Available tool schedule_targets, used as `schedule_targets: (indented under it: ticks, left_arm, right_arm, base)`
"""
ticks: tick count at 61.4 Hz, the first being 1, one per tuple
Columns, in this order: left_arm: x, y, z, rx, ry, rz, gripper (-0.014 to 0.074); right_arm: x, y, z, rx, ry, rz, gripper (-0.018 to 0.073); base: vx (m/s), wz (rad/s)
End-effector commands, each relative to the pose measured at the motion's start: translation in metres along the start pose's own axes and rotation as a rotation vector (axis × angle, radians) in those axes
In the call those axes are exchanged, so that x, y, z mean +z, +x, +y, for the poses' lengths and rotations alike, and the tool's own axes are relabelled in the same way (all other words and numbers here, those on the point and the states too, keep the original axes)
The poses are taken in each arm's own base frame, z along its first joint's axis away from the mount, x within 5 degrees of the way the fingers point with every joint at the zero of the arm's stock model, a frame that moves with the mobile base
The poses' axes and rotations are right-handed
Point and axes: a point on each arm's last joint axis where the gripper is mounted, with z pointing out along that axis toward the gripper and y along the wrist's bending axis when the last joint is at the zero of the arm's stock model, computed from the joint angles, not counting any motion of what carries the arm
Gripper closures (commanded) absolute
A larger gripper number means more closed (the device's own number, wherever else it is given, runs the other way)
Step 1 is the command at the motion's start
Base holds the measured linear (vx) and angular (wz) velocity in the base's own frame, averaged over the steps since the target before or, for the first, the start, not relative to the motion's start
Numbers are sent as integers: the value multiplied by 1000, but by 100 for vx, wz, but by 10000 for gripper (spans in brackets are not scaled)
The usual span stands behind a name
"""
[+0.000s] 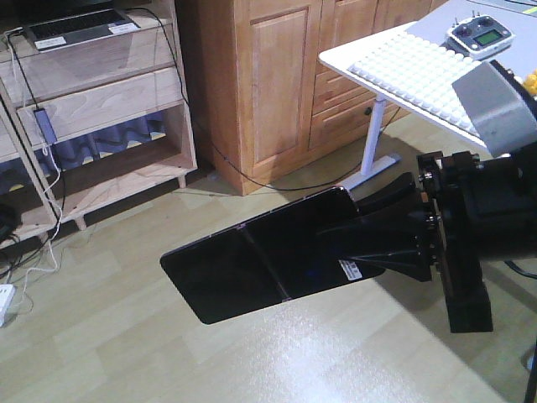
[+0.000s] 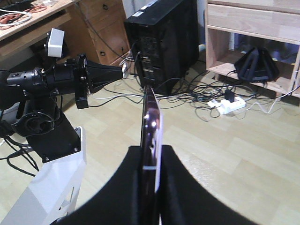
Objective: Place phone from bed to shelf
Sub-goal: 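Carry the phone in the right gripper toward the wooden shelves, then approach the shelf with the laptop holding the phone in the right gripper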
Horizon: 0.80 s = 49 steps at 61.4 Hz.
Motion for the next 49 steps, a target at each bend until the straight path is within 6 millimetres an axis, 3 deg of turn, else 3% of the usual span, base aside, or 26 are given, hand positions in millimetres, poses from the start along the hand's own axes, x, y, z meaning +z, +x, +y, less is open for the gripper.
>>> schedule_targets:
  ticks: [1, 49]
  left_arm:
    - [0, -6, 1, -10, -5, -75, 596]
    - [0, -6, 1, -10, -5, -75, 596]
  right_arm:
    - [-6, -15, 15, -11, -81, -86, 560]
    - [-6, -15, 15, -11, -79, -87, 560]
  base:
    - [38, 3]
    - [42, 13]
